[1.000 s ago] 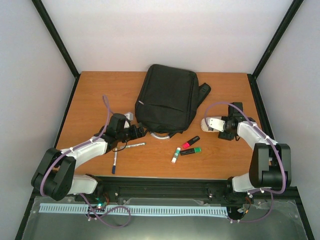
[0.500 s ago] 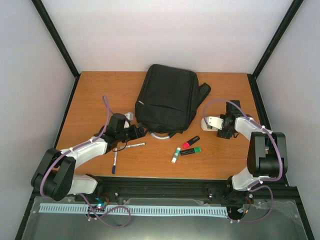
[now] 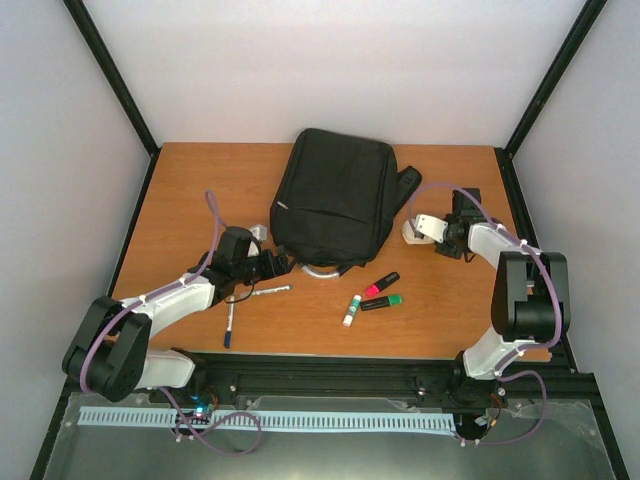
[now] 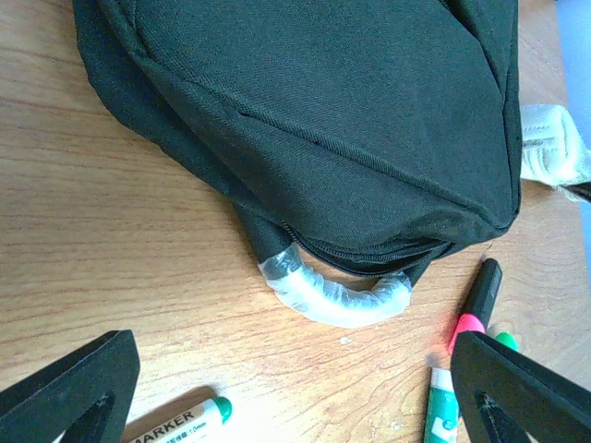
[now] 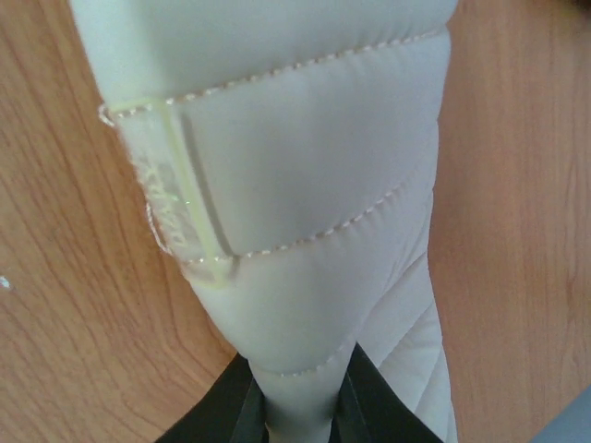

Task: Pack the student bag
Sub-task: Pick up the stationery from the center of the board.

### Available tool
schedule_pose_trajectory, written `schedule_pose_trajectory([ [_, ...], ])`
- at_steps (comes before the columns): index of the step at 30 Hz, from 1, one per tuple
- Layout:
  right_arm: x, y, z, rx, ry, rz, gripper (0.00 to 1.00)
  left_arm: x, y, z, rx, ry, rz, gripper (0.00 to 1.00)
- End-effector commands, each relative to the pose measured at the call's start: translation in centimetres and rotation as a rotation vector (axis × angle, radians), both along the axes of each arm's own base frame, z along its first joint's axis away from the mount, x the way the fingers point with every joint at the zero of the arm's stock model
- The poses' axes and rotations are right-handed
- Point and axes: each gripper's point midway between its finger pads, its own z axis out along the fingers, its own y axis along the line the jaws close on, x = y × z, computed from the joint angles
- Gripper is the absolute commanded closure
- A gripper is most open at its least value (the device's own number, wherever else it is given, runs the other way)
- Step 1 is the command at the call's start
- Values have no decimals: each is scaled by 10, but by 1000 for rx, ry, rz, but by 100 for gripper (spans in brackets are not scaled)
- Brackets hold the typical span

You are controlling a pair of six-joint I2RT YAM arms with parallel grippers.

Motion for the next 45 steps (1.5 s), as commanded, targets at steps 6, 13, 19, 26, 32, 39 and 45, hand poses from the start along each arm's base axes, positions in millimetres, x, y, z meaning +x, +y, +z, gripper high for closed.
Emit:
schedule_pose_trajectory([
  [6, -19, 41, 69, 308, 55, -62, 92, 7, -4, 16, -23, -52, -18, 5],
  [13, -60, 109, 147, 713, 142, -33, 92, 11, -21, 40, -108, -139, -85, 7],
  [19, -93, 162, 193, 936, 212, 117, 91, 2, -47, 74, -148, -254, -172, 6],
  [26, -99, 195, 228, 1166, 390, 159, 91, -22, -78, 128, -192, -460, -313, 6],
  [32, -103, 212, 225, 1352, 690, 121, 91, -24, -85, 137, -216, -498, -347, 7],
  [39, -113, 234, 208, 1361, 841, 122, 91, -24, -107, 151, -276, -580, -431, 7],
  [45, -126, 257, 192, 1288, 916, 112, 91, -42, -133, 173, -386, -649, -577, 11],
])
